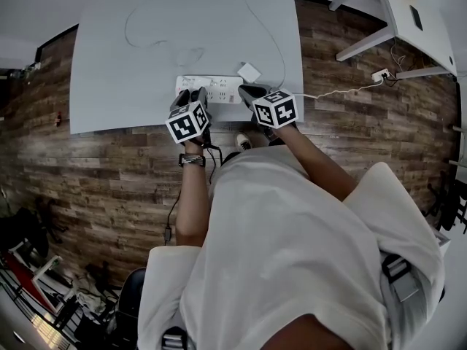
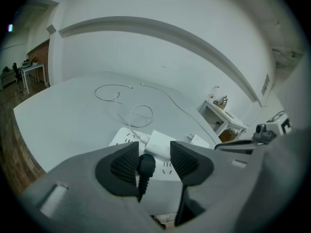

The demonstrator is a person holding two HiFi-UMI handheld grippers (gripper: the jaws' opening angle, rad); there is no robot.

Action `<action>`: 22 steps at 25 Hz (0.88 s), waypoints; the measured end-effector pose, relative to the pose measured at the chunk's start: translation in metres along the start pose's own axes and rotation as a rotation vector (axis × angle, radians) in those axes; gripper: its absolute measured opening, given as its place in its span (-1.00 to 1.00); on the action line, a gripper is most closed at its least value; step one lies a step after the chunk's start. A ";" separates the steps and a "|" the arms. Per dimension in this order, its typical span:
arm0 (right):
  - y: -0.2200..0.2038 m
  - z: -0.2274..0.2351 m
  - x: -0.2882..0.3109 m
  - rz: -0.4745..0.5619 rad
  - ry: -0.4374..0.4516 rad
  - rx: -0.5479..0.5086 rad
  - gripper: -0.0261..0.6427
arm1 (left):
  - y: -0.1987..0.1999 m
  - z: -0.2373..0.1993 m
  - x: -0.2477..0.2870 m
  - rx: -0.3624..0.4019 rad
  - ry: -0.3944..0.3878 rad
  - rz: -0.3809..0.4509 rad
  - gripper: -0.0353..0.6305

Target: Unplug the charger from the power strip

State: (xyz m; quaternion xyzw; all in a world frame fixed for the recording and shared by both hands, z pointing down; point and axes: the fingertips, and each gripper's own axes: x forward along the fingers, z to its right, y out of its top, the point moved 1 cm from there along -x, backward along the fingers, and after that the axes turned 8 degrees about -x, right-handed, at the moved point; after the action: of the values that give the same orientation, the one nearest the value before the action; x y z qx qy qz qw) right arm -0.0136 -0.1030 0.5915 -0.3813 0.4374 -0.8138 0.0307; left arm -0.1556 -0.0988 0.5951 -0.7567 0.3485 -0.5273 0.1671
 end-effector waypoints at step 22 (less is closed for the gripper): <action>0.114 -0.020 -0.171 0.404 -0.083 -0.360 -0.92 | 0.046 0.088 -0.128 0.272 0.091 0.440 -0.88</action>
State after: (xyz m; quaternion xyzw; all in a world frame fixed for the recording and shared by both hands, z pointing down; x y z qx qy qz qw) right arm 0.0626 -0.0935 0.3998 -0.3186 0.6408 -0.6839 0.1420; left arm -0.1166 -0.0516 0.4451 -0.6089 0.4377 -0.5537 0.3621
